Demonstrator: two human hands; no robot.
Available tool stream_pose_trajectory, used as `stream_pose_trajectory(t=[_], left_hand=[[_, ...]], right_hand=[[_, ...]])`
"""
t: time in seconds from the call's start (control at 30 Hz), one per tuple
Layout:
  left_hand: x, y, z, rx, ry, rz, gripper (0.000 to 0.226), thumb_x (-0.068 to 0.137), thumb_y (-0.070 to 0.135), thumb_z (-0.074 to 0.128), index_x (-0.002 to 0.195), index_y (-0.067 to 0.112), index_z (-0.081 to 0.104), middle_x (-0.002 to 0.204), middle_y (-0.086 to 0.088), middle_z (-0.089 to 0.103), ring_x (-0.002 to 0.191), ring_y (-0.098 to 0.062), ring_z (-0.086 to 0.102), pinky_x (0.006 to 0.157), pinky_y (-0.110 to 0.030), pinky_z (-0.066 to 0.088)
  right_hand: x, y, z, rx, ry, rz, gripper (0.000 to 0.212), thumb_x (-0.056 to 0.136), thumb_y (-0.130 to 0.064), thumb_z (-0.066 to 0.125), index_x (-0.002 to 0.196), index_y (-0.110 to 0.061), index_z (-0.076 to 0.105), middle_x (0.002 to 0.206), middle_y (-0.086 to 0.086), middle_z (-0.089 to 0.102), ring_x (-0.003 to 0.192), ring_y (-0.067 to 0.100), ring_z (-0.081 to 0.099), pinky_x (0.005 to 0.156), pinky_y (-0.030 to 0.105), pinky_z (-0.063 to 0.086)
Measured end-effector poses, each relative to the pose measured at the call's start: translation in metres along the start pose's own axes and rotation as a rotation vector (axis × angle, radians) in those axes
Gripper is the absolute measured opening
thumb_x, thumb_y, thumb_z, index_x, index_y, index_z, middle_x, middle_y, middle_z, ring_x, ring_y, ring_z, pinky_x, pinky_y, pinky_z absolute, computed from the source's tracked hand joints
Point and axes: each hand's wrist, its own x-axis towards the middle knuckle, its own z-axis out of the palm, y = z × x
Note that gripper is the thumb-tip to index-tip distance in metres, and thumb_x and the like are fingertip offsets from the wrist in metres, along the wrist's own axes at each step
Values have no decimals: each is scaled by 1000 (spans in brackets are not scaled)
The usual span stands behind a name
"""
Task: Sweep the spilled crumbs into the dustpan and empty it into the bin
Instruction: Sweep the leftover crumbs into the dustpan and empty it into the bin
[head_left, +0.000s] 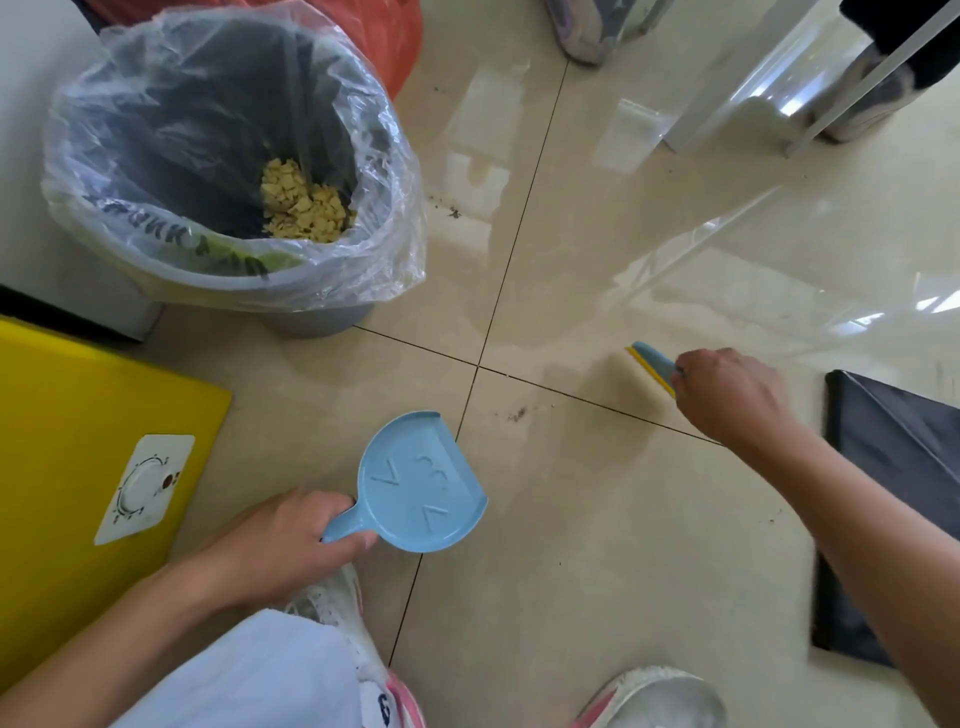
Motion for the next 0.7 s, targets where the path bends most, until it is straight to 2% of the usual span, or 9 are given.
stream_pose_trajectory(t=[0.07,0.17,0.33,0.43,0.5,0.6,0.7], left_hand=[[8,6,0,-63,-16,-31,44,89,56,55,71,17,47,63,5,41,55,-12,33,56,-31,28],[29,14,3,-95,-46,-49,38,89,54,55,69,23,42,63,5,41,55,-12,34,56,-31,30],[67,26,13,-121,-140,-80,37,86,52,54,68,22,42,59,4,45,52,-18,41,59,-32,33],[79,31,17,-172,-207,-116,38,89,47,55,65,22,41,51,4,45,47,-19,41,60,-31,34],[81,32,18,-189,-231,-129,39,90,45,56,63,22,39,48,5,42,49,-21,39,61,-32,33],[82,30,17,-225,-248,-137,37,87,45,57,63,22,40,50,1,39,53,-22,36,61,-34,32],[81,28,16,-250,-256,-145,36,88,43,58,64,22,43,52,-1,37,52,-22,34,61,-34,31]], right_hand=[[-2,-10,12,46,-5,53,24,97,-24,44,85,-15,63,72,6,52,66,32,52,61,33,40],[-10,-44,24,137,-6,61,25,98,-24,43,89,-15,64,87,13,64,70,32,51,62,34,38],[-38,-101,30,293,-6,-3,30,101,-31,45,93,-14,68,91,15,68,79,36,62,62,34,37],[-57,-124,29,337,-52,-45,30,101,-33,44,86,-18,65,85,10,67,73,34,58,60,33,36],[-69,-135,25,382,-85,-104,30,101,-34,44,77,-21,56,77,6,60,73,34,58,58,33,35],[-83,-142,13,484,-197,-233,37,100,-32,47,66,-17,47,61,-1,51,63,28,51,50,34,32],[-77,-128,-13,612,-249,-260,32,96,-29,54,71,-12,61,58,4,54,55,20,47,51,32,35]])
